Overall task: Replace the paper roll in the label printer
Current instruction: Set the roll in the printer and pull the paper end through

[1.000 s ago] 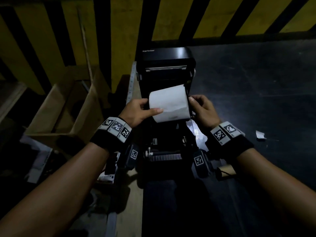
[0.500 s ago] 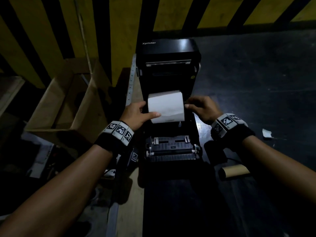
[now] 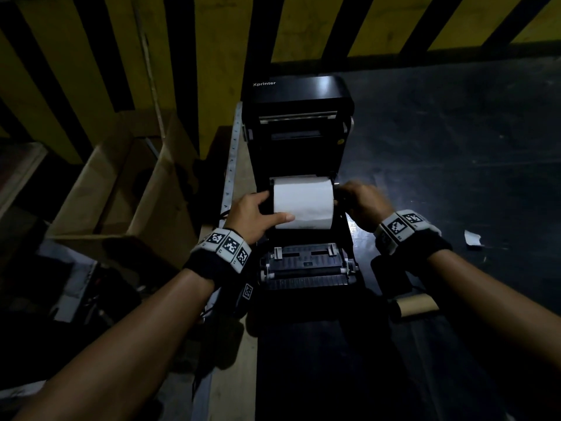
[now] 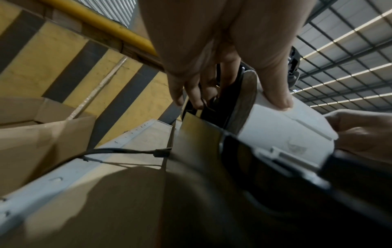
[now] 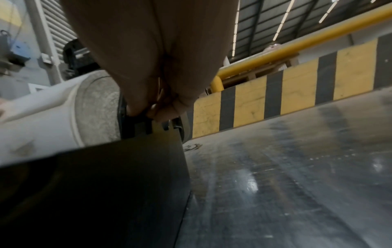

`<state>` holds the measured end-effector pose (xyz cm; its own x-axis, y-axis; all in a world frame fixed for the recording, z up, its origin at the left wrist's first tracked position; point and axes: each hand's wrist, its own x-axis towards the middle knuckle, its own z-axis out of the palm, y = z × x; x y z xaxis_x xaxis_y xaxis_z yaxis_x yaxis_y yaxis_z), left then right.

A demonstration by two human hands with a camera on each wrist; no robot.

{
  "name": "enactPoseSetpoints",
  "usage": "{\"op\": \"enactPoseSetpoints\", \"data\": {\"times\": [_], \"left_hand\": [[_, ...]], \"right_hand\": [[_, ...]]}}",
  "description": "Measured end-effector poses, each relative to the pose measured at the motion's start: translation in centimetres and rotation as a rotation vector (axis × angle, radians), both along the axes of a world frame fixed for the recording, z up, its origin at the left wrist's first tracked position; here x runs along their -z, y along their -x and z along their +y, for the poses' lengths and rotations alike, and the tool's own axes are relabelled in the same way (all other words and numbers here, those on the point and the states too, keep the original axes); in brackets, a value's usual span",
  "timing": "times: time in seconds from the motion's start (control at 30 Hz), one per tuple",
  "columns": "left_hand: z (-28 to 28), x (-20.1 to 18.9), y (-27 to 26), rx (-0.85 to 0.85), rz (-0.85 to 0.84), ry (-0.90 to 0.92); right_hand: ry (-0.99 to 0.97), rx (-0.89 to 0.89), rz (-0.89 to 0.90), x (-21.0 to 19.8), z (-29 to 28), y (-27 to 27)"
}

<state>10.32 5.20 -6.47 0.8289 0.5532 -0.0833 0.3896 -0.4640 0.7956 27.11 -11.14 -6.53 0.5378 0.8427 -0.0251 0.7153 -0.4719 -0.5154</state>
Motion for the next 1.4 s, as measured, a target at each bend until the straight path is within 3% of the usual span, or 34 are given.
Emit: {"op": "enactPoseSetpoints", "data": {"times": [0.23, 0.33, 0.43, 0.5, 0.7, 0.87, 1.4], "left_hand": [[-0.4, 0.7, 0.4, 0.017, 0.179, -0.274], [-0.5, 0.7, 0.4, 0.008, 0.234, -0.296], [-0.7, 0.4, 0.3, 0.012, 0.247, -0.293], [-1.0, 0.3, 0.3, 0.001, 0.232, -0.269], [-1.2, -0.2, 0.1, -0.166, 0.077, -0.053], [-1.4, 0.3, 0.4, -0.231, 0.088, 0.090], [-2.4, 0.8, 1.0, -0.190, 0.080, 0.067]], "right_hand": [[-0.007, 0.007, -0.048, 0.1, 0.0, 0.6], [0.015, 0.008, -0.017, -0.1, -0.2, 0.6], [-0.071, 0.133, 0.093, -0.3, -1.0, 0.8], [-0.088, 0.205, 0.200, -0.3, -1.5, 1.3], [-0.001, 0.194, 0.308, 0.3, -1.5, 2.7], [-0.063, 0.231, 0.381, 0.7, -1.7, 2.8], [-0.079, 0.224, 0.388, 1.9, -2.2, 3.3]]}}
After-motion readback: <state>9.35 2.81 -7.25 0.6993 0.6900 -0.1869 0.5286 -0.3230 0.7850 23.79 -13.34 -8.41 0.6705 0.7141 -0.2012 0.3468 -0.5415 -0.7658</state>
